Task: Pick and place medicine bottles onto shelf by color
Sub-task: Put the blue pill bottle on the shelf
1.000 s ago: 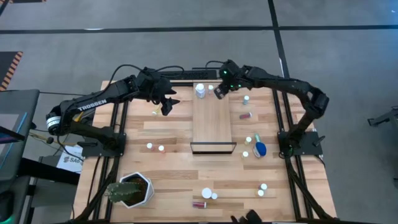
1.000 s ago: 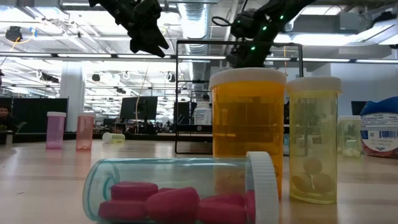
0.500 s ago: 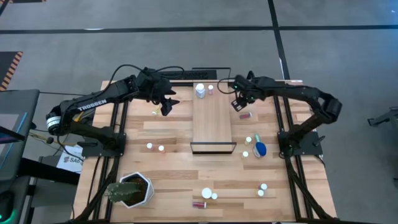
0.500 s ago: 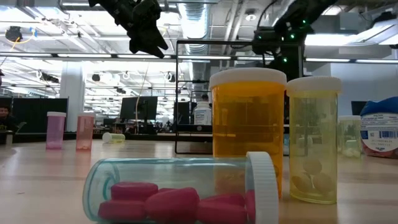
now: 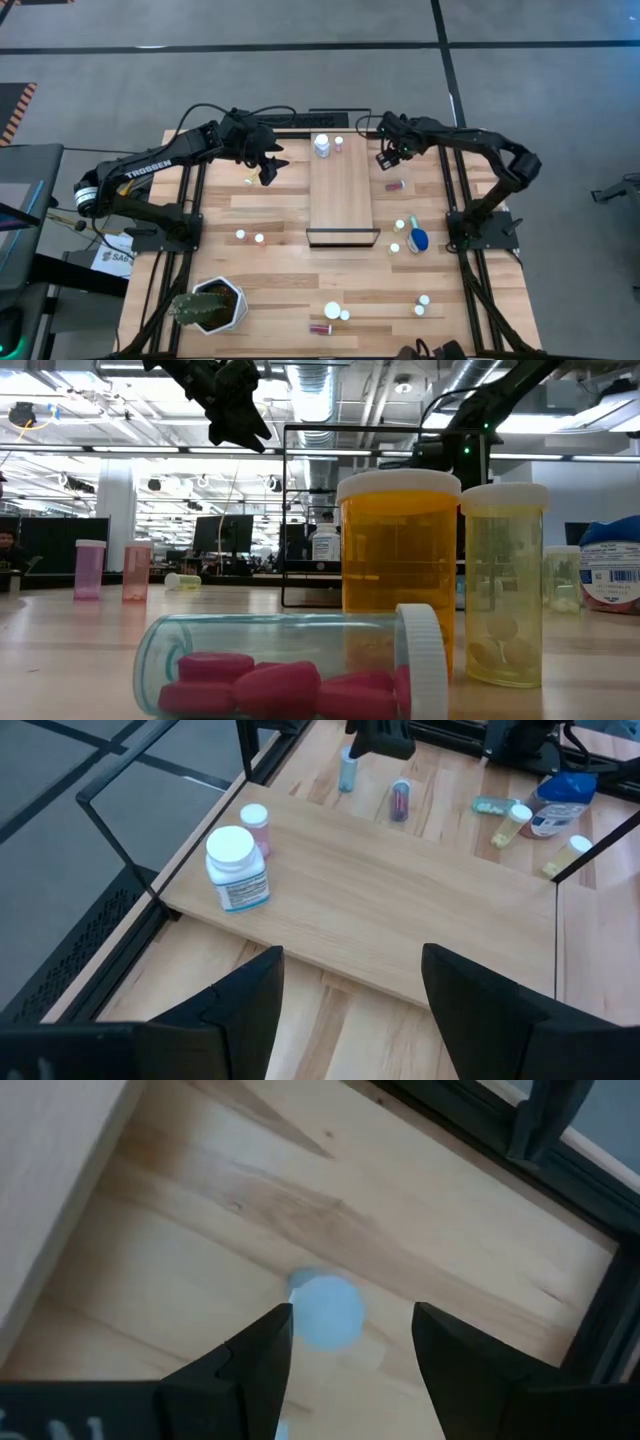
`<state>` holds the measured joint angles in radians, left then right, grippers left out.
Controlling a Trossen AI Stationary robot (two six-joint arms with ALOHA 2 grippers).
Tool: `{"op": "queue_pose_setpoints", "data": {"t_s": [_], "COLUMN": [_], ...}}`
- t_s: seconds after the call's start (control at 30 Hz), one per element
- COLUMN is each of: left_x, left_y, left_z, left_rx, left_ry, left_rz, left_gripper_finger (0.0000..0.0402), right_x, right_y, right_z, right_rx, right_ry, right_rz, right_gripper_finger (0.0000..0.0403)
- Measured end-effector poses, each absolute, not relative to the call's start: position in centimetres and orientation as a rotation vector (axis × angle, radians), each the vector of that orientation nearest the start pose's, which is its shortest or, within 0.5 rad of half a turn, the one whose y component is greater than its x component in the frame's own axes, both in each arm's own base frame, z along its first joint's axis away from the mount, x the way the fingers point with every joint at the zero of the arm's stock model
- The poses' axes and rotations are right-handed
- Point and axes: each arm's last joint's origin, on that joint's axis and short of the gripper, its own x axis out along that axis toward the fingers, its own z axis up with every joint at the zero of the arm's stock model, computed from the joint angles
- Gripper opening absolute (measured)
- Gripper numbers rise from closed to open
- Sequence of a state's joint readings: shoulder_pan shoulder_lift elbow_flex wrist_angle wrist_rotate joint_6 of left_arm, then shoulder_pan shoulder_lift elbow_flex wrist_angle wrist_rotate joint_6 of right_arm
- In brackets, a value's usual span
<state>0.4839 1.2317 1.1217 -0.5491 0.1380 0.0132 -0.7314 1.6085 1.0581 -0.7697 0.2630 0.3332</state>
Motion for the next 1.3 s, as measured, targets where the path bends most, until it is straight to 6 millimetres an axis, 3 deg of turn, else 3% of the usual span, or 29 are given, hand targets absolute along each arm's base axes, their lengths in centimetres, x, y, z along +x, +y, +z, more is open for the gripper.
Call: {"op": "queue_pose_setpoints", "data": {"t_s": [0.43, 0.87, 1.0, 1.13, 1.3], "left_x": [23.1, 23.0, 23.0, 23.0, 23.0], "left_y": [11.7, 11.7, 11.7, 11.7, 11.7], "left_z": [32.6, 32.6, 32.5, 32.5, 32.6], "left_rx": [-0.191, -0.192, -0.192, -0.192, -0.190], "left_ry": [0.635, 0.641, 0.641, 0.642, 0.641], "left_rz": [0.329, 0.342, 0.342, 0.343, 0.343], "left_gripper_finger": [0.0224, 0.0224, 0.0224, 0.0224, 0.0224], "right_x": [21.9, 21.9, 21.9, 22.4, 24.4], "right_y": [-21.4, -21.3, -21.2, -20.7, -19.9], "right_z": [17.6, 17.7, 17.7, 18.7, 21.1], "right_rx": [0.576, 0.574, 0.580, 0.581, 0.533], "right_ry": [1.229, 1.230, 1.232, 1.272, 1.250], "right_rz": [-1.056, -1.055, -1.058, -1.042, -0.992], "right_gripper_finger": [0.0222, 0.0134, 0.0124, 0.0138, 0.0150]}}
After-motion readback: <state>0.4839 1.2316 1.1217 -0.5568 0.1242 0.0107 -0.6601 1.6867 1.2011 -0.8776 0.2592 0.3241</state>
